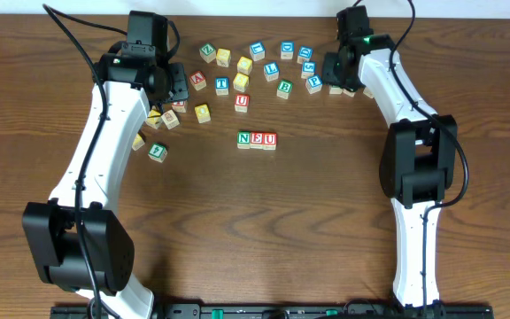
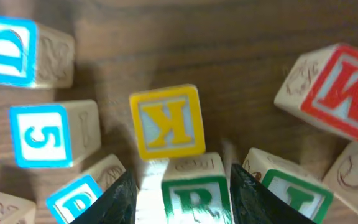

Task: Spell out NEURIPS
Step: 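Lower the right gripper and grasp the green R block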

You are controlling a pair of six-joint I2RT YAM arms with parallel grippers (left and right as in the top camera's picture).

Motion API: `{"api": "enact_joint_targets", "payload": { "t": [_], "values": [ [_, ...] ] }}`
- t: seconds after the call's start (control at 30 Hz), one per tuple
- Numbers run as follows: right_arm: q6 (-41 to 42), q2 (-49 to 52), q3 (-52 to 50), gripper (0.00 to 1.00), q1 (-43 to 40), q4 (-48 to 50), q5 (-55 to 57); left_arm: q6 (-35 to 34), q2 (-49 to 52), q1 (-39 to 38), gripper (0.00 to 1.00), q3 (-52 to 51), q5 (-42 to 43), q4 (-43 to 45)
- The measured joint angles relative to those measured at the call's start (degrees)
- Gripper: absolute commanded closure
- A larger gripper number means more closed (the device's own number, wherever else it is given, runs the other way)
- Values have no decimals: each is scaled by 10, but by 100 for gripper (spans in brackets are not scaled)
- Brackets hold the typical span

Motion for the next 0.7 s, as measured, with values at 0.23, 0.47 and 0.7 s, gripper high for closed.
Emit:
{"api": "enact_joint_targets", "payload": {
  "t": [0.23,0.47,0.7],
  "values": [
    [-3,0,0,70,0,-20,0,0,0,0,59,0,0,0],
    [-6,0,0,75,0,-20,1,0,0,0,59,0,0,0],
    [-11,0,0,73,0,-36,1,0,0,0,59,0,0,0]
  ]
}}
